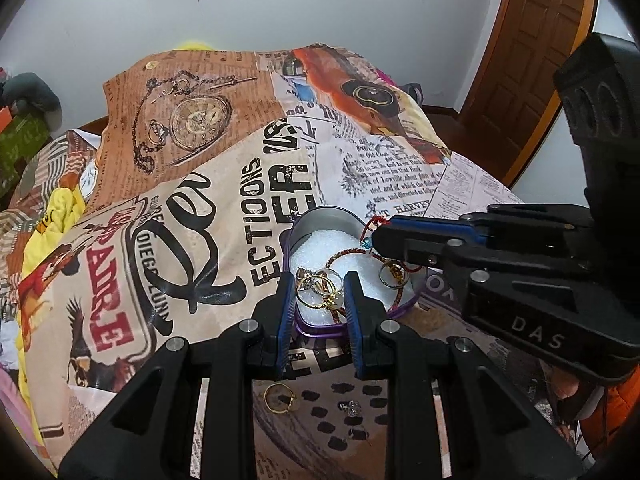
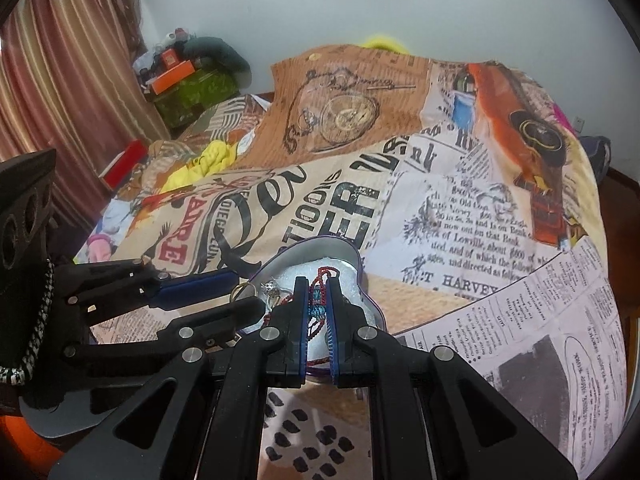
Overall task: Organize jewelry
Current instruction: 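Place the red bracelet in the tin with the right tool while the left tool drops a gold ring in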
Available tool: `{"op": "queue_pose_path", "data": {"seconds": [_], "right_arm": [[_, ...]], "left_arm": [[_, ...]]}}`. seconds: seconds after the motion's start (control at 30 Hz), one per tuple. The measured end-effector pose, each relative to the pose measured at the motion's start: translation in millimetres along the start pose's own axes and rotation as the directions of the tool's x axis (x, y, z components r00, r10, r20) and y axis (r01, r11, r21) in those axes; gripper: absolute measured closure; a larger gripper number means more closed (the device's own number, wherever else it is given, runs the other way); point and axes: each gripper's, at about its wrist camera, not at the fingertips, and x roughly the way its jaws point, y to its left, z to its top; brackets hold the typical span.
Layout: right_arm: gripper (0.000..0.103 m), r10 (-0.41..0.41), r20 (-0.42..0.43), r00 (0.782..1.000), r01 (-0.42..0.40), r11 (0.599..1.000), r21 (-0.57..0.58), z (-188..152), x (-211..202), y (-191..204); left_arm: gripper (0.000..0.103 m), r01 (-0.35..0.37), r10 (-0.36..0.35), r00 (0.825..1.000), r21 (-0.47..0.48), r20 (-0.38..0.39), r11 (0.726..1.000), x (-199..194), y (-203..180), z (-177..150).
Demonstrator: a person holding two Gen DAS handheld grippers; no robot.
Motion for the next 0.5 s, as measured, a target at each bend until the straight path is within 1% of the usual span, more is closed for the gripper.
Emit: {"op": "queue_pose_path", "data": {"seconds": [0.13, 0.23, 0.4, 0.5], "right_arm": [[0.096, 0.006, -0.021, 1.0, -0.006, 1.0, -0.018, -0.3, 3.5, -0.2], [0.096, -0.007, -0.032, 0.999, 0.005, 0.999, -0.037, 0.1, 6.0, 0.3], [0.096, 0.003, -0.041, 0.999, -0.004, 1.0, -0.031, 1.0, 5.8, -1.3], [0.096, 0.002, -0.05, 0.999, -0.004, 0.999, -0.034, 2.3, 4.5, -0.8]], "left_arm": [[0.08, -0.001, 0.001, 1.0, 0.006, -0.004, 1.0, 1.8, -0.3, 0.5], [0.08, -0.006, 0.006, 1.0, 0.007, -0.006, 1.0, 2.7, -0.5, 0.3], [0.08, 0.014, -0.015, 1.0, -0.004, -0.011, 1.0, 0.6, 0.4, 0.0], [0.08, 0.01, -0.009, 1.0, 0.002, -0.011, 1.0, -1.0, -1.1, -0.4]]}}
